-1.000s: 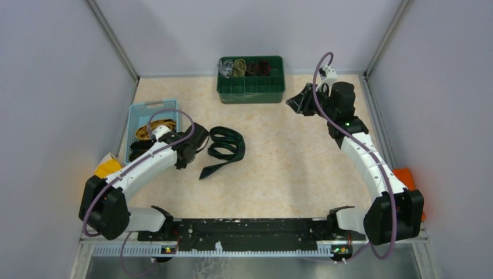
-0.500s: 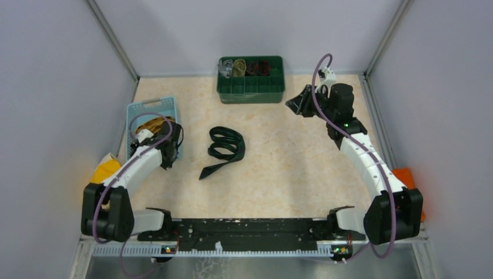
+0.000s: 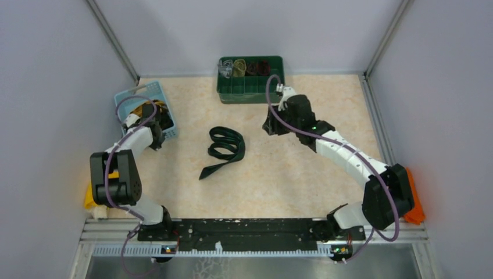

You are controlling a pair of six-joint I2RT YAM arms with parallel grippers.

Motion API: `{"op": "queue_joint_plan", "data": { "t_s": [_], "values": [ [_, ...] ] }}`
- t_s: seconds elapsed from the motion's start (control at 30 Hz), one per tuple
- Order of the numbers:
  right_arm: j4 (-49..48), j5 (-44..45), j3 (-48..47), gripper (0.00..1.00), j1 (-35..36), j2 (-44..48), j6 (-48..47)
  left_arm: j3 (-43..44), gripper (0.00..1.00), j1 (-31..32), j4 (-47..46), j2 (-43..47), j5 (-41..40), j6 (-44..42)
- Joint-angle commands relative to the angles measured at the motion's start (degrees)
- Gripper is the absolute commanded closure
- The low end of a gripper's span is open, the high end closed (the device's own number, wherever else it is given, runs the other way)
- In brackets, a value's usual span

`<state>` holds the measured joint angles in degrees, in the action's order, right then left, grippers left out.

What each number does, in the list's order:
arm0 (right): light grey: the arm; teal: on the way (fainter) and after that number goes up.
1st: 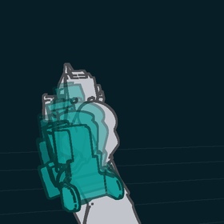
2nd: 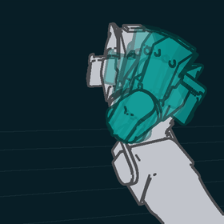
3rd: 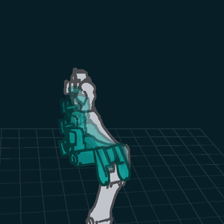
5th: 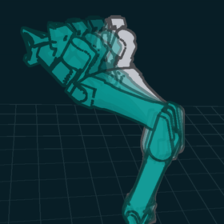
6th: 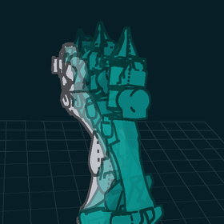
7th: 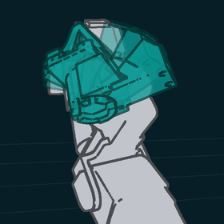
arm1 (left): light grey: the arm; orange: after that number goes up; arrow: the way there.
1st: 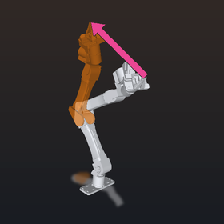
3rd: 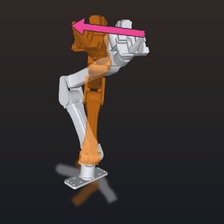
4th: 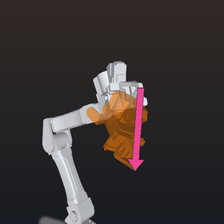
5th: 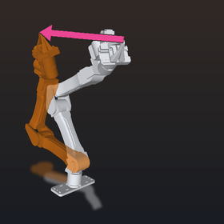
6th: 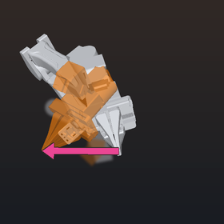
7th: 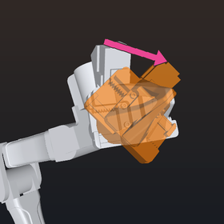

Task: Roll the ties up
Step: Open the bin at the corner of the board, then flatten out the tie at the center of the board.

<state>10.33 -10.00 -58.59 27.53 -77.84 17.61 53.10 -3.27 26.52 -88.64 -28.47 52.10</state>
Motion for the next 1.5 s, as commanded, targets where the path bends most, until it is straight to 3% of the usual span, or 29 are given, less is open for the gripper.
{"op": "queue_joint_plan", "data": {
  "t_s": [0.0,0.13,0.33,0.63,0.73,0.93,1.07,1.27,1.47],
  "values": [
    [3.95,8.56,-3.63,0.52,8.2,-2.68,-4.06,4.43,1.0,-1.91,-4.34,-4.5,4.69,-2.92],
    [3.15,9.37,-2.96,0.49,15.63,-6.09,-2.1,3.97,1.0,-0.56,-4.58,-1.86,10.26,-4.59],
    [2.54,9.38,-8.03,0.47,22.68,-15.61,1.88,-4.92,1.0,7.49,-8.35,12.66,12.5,-6.37],
    [3.99,11.83,-17.24,0.48,24.17,-28.64,8.36,-11.28,1.0,9.86,-8.62,27.68,14.8,-9.97],
    [8.53,14.53,-20.44,0.5,24.15,-31.96,9.77,-12.62,1.0,9.95,-9.53,31.06,15.4,-10.24],
    [13.73,19.46,-20.61,0.56,24.15,-33.56,10.81,-13.51,1.0,9.95,-11.61,32.24,17.28,-10.94],
    [18.8,23.57,-21.07,0.65,24.15,-33.9,10.29,-13.58,1.0,9.95,-12.22,31.31,18.55,-10.83],
    [25.95,32.5,-18.77,0.65,23.58,-32.43,8.52,-13.89,1.0,9.99,-12.97,30.54,19.11,-11.07],
    [26.45,35.93,-13.8,0.6,18.28,-26.67,7.07,-14.28,1.0,10.73,-16.05,28.71,22.03,-12.05]
  ]
}}
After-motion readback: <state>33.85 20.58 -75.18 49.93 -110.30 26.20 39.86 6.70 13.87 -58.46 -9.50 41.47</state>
